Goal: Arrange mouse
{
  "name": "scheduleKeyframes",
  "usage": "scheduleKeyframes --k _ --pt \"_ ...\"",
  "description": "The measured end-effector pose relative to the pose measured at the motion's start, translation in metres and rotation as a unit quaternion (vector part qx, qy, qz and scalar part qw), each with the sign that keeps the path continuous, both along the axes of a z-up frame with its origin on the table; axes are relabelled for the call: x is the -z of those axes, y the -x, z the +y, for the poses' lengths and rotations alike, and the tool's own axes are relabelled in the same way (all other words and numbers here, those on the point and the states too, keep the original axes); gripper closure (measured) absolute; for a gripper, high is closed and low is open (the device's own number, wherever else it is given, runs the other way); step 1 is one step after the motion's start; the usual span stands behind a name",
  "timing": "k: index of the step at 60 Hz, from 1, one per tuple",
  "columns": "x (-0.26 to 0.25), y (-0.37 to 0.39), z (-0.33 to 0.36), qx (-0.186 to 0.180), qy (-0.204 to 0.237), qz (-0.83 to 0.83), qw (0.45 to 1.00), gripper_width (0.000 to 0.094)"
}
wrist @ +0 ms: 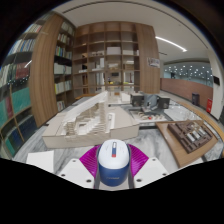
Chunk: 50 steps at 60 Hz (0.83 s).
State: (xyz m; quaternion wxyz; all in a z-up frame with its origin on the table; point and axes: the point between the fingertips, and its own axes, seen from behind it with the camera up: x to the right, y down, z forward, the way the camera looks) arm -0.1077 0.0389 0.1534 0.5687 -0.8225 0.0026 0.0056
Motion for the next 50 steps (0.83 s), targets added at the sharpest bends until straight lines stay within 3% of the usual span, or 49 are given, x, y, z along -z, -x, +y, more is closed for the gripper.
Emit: scheduleKeyframes --k 9,13,20,22,28,31,33,34,50 --pt "0.104 0.064 0.007 -0.050 0.099 0.016 0.994 0.0554" --pt "0.141 0.068 0.005 -0.044 0.132 0.016 0.990 0.0556" --pt "0.171 0.062 0.003 -0.040 0.147 -0.017 0.988 0.0509" --pt "0.166 0.064 0.009 -0.039 0.133 -0.013 0.990 0.0480" --pt "0.170 0.063 0.007 -0.040 0.160 0.000 0.986 0.0390" --pt "0.171 0.058 0.003 -0.035 0.181 0.005 0.983 0.0225" --pt "0.170 0.059 0.000 -0.035 0.189 0.012 0.981 0.0180" --pt "0.167 0.059 -0.001 -0.036 0.188 0.016 0.981 0.0098" --pt "0.121 0.034 -0.059 -0.066 0.163 0.053 0.983 0.0099"
